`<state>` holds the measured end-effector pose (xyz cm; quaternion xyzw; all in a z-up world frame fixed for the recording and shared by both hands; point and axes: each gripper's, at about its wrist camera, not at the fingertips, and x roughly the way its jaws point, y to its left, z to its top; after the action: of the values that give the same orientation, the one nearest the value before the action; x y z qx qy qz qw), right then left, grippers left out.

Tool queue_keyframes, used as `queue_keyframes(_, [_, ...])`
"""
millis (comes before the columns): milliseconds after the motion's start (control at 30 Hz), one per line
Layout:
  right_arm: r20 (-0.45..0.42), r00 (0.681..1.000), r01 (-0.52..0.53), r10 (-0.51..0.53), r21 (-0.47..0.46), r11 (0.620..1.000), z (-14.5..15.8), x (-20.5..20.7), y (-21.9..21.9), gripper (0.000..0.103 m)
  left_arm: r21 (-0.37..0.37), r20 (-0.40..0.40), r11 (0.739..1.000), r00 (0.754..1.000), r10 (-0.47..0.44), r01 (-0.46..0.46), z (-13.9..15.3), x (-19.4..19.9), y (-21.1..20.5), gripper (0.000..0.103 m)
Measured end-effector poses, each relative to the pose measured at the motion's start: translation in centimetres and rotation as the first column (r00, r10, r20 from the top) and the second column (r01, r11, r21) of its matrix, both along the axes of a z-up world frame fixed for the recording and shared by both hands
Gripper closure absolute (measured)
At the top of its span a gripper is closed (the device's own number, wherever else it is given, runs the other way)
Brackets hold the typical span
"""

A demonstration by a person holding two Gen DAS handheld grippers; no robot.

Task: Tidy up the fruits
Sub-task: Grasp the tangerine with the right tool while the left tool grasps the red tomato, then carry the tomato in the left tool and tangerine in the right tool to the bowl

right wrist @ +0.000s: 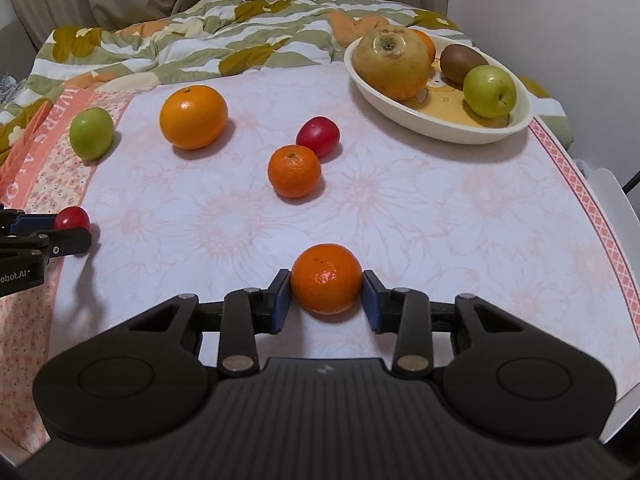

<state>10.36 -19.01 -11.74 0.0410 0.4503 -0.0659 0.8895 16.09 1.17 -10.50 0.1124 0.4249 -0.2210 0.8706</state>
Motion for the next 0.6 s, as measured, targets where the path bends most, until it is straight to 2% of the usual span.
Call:
queue_keyframes(267, [0.030, 0.999, -0.014, 0.014, -0.001, 1.000, 2.7, -1.3, 0.5, 0.050, -0.046, 0.019, 0.999, 1.000, -0.008, 0.008, 2.0, -1.8, 0.0, 0.069])
queue_keyframes(600, [0.087, 0.996, -0.003, 0.001, 0.023, 1.000, 7.1, -3.0, -1.1, 0.050, -0.114, 0.083, 0.993, 0.997, -0.011, 0.021, 7.0, -3.9, -2.4, 0.069])
